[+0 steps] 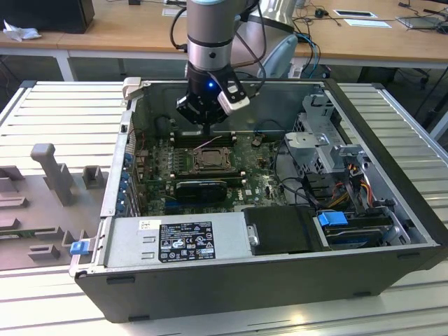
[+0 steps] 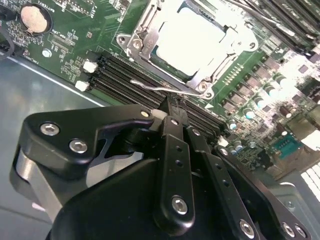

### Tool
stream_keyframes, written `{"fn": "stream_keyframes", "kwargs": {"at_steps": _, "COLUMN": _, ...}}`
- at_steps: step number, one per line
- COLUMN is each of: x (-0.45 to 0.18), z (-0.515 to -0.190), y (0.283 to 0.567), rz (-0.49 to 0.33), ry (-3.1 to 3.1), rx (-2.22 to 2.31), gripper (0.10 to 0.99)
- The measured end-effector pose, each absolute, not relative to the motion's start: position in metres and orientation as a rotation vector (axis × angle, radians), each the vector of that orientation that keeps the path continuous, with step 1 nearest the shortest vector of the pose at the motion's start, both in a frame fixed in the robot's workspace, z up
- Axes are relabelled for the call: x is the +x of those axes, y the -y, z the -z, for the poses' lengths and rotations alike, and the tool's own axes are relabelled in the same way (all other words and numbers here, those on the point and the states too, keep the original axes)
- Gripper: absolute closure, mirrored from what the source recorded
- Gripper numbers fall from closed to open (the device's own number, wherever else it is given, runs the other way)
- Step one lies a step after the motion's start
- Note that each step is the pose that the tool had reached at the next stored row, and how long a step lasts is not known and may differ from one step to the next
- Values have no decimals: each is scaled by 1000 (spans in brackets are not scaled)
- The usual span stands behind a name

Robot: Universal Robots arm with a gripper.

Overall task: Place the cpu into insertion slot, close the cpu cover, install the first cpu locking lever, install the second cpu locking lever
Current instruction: 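Install the first cpu locking lever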

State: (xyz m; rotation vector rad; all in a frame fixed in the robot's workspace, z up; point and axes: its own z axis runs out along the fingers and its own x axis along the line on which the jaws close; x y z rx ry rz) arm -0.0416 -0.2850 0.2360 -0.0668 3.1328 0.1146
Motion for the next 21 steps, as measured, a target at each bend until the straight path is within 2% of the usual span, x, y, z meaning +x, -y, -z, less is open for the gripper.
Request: {"fn": "stream_keyframes", "kwargs": {"at_steps": 21, "x": -21, "z": -216, "y": 282, "rz": -115, "ry": -3133, "rx": -88, "gripper": 980}}
